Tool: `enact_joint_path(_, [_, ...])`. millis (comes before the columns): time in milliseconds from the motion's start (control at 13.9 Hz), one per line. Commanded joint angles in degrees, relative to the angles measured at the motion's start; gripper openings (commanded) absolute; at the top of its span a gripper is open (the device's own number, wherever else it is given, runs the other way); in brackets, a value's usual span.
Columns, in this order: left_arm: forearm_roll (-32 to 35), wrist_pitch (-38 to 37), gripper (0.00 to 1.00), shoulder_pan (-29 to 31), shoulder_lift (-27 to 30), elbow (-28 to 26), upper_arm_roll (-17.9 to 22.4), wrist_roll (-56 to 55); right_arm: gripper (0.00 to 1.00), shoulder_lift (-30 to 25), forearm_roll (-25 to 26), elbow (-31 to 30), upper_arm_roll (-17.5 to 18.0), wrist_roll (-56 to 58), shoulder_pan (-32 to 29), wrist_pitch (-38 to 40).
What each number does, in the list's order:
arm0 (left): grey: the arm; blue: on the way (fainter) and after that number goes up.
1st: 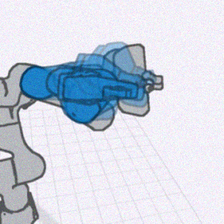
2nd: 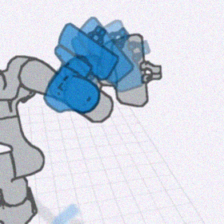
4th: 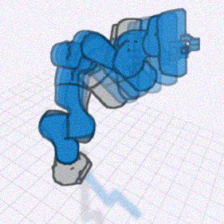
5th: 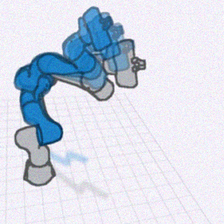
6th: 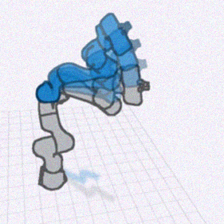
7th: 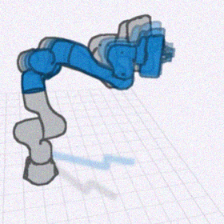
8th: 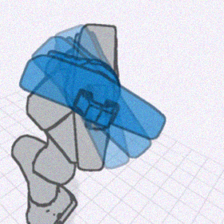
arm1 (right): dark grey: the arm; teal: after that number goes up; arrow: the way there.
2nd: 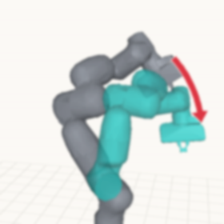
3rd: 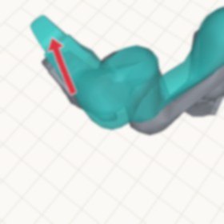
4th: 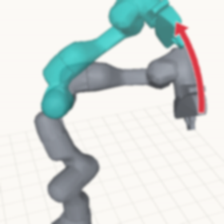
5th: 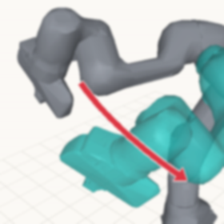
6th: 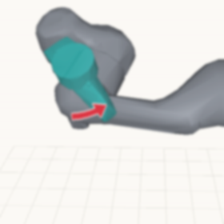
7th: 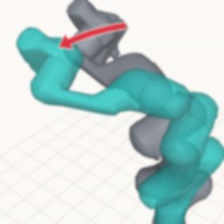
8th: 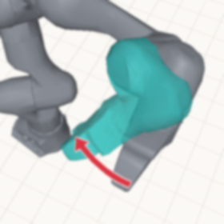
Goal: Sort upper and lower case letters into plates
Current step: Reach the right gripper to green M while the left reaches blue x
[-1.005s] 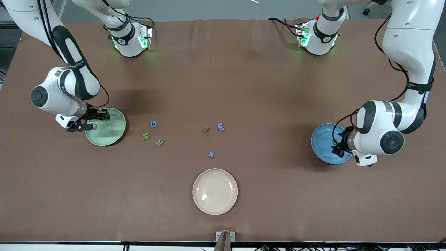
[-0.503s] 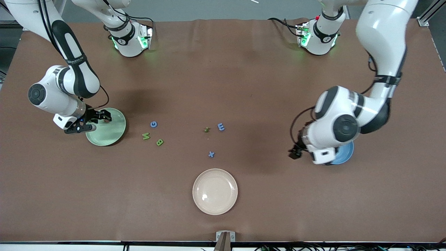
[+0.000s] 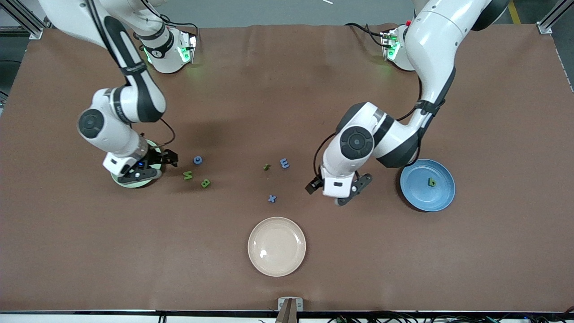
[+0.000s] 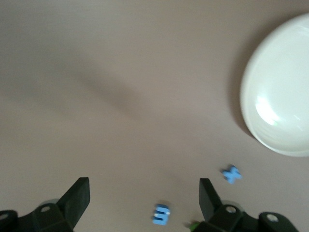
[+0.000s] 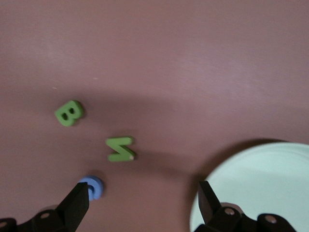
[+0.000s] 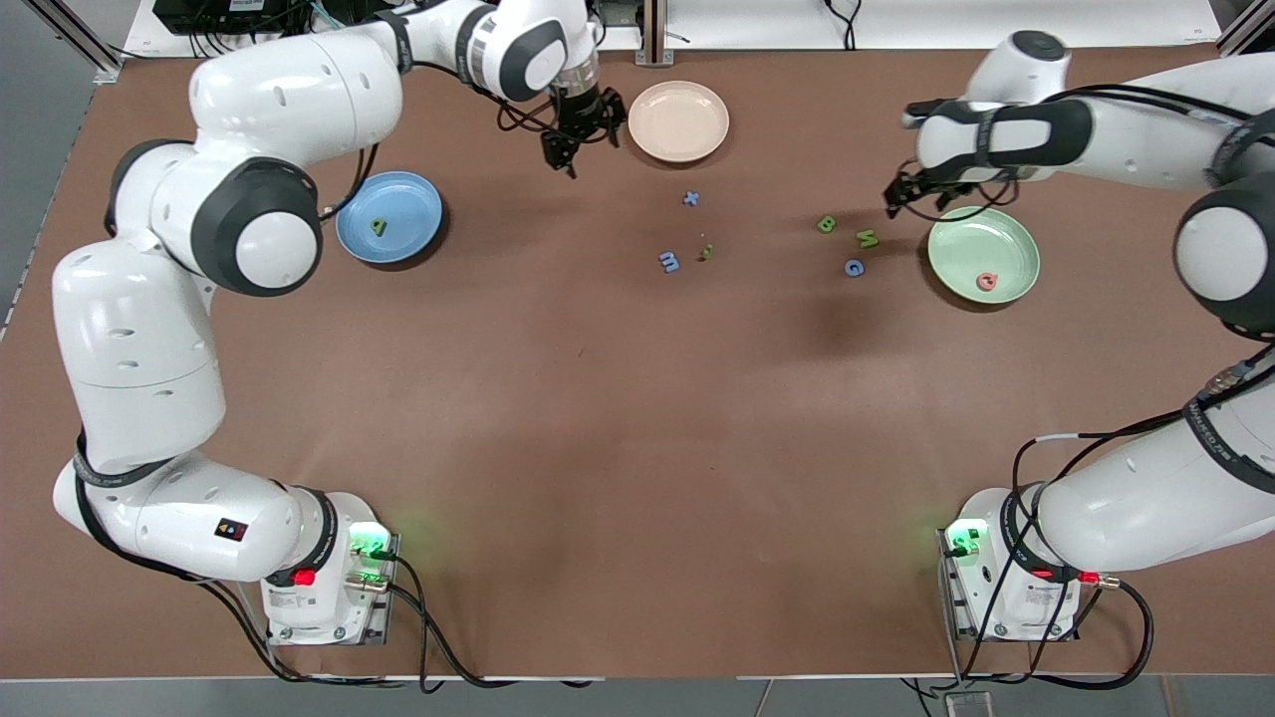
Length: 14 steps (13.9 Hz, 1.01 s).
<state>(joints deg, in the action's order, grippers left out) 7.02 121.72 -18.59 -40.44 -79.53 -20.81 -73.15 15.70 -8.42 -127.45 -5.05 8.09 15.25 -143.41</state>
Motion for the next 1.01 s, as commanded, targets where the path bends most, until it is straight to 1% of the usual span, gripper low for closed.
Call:
enact_joint_path(0, [3.5, 5.3, 0.98, -2.8, -1.7, 1.7, 0.7, 6.9, 1.0, 7.2, -1.3, 3.5, -0.5, -0.8, 3.5, -5.1])
enact_joint_path(144, [7.2, 9.0, 0.95, -3.6, -3.2, 2.1, 0.7, 7.6, 1.0, 9.6, -1.3, 4.3, -0.5, -0.7, 4.2, -5.7])
enact_joint_path(287, [9.4, 16.1, 0.9, -5.6, -5.4, 2.2, 0.9, 8.2, 0.99, 10.6, -1.3, 4.5, -0.6, -0.5, 4.6, -5.8])
enact_joint_path(359, [10.5, 19.3, 0.88, -6.5, -6.3, 2.2, 1.5, 8.2, 0.96, 10.8, -1.3, 4.5, -0.6, -0.3, 4.6, -5.8])
enact_joint_path(431, [12.4, 22.7, 0.87, -8.2, -7.1, 2.2, 2.7, 8.2, 0.9, 10.9, -1.2, 4.5, -0.6, 0.0, 4.6, -5.9])
enact_joint_path(503, [14.0, 24.7, 0.84, -10.2, -7.7, 2.2, 4.3, 8.1, 0.84, 11.3, -1.2, 4.5, -0.6, 0.0, 4.6, -6.0])
enact_joint_path(574, [14.8, 25.3, 0.79, -12.7, -7.8, 2.2, 6.8, 8.1, 0.79, 11.4, -1.2, 4.5, -0.6, 0.0, 4.8, -6.5])
enact_joint_path(718, [15.7, 25.8, 0.73, -17.2, -8.5, 2.3, 11.6, 8.3, 0.7, 11.5, -1.1, 4.4, -0.6, 0.1, 4.9, -6.7])
enact_joint_path(790, [17.0, 27.1, 0.72, -19.4, -9.1, 2.3, 13.8, 8.5, 0.66, 11.5, -1.1, 4.4, -0.6, 0.1, 4.9, -6.5])
enact_joint_path(933, [19.9, 30.8, 0.7, -23.4, -10.5, 2.3, 18.5, 8.5, 0.6, 11.4, -1.1, 4.3, -0.6, 0.1, 4.9, -6.5])
